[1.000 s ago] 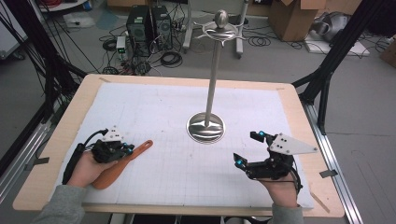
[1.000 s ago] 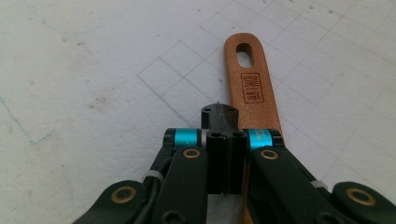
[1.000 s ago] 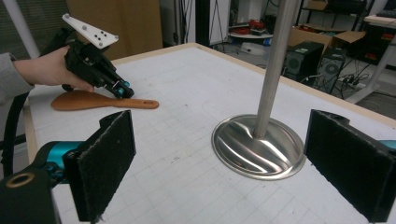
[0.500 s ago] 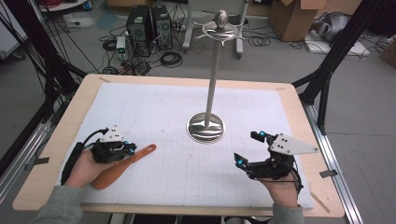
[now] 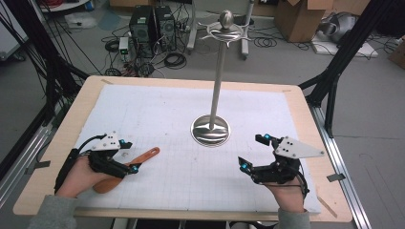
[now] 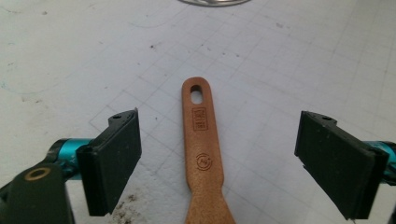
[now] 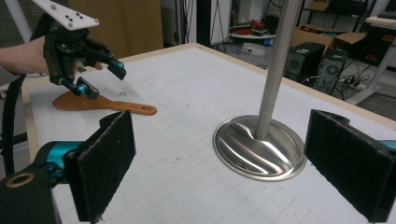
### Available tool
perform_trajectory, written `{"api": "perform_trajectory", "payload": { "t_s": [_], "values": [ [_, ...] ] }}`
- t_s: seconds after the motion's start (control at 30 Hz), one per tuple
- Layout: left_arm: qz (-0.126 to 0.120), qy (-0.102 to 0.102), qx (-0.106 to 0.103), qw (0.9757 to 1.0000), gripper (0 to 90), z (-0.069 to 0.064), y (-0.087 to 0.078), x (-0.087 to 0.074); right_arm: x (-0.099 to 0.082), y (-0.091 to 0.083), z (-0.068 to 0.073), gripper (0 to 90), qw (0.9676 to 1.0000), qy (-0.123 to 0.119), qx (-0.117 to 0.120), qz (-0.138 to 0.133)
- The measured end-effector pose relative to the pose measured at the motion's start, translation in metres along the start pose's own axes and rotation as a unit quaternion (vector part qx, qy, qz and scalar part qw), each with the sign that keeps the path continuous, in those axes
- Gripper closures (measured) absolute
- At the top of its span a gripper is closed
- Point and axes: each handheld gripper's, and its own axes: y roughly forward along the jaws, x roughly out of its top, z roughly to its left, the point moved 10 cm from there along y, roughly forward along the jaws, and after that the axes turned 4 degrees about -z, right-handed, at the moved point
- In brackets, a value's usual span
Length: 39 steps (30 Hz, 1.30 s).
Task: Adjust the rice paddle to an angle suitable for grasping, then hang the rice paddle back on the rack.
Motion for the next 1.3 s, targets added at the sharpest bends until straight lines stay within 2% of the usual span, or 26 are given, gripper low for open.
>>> {"api": "perform_trajectory", "payload": {
  "t_s": [0.03,0.17,0.27,0.3,0.4,0.47,0.57,0.73,0.93,1.13,1.3],
  "values": [
    [-0.003,-0.001,-0.007,1.0000,13.2,-0.002,-0.001,0.002,0.000,0.000,0.000,7.7,1.0000,0.000,-0.001,0.000],
    [0.000,0.001,-0.006,1.0000,13.1,-0.002,-0.001,0.002,0.000,0.000,0.000,7.7,1.0000,0.002,0.000,0.000],
    [0.012,0.008,-0.001,0.9999,13.8,-0.001,0.001,0.000,0.000,0.000,0.000,7.7,1.0000,0.001,0.000,0.000],
    [0.022,0.016,0.001,0.9996,14.8,-0.002,0.003,-0.003,0.000,-0.001,0.000,7.7,1.0000,0.000,0.000,0.000],
    [0.029,0.019,-0.002,0.9994,16.5,-0.003,0.006,-0.005,0.000,-0.001,0.000,7.7,1.0000,0.002,0.001,0.000],
    [0.032,0.015,-0.004,0.9994,18.3,-0.004,0.009,-0.005,0.000,-0.001,-0.001,7.7,1.0000,0.002,-0.001,-0.001],
    [0.051,0.017,-0.007,0.9985,21.8,-0.004,0.014,-0.008,0.000,-0.001,-0.002,7.7,1.0000,0.000,0.000,-0.002],
    [0.061,0.016,-0.008,0.9980,25.6,-0.004,0.018,-0.009,0.000,-0.002,-0.001,7.7,1.0000,0.004,-0.001,-0.001],
    [0.075,0.004,-0.010,0.9971,28.8,-0.001,0.021,-0.013,0.001,-0.003,-0.002,7.7,1.0000,-0.001,-0.001,-0.004],
    [0.098,-0.004,-0.007,0.9952,34.4,0.003,0.025,-0.020,0.000,-0.003,-0.002,7.7,1.0000,0.002,0.000,-0.002],
    [0.116,-0.012,0.004,0.9932,37.6,0.009,0.025,-0.026,0.001,-0.004,-0.002,7.7,1.0000,0.003,-0.001,-0.003]
  ]
}}
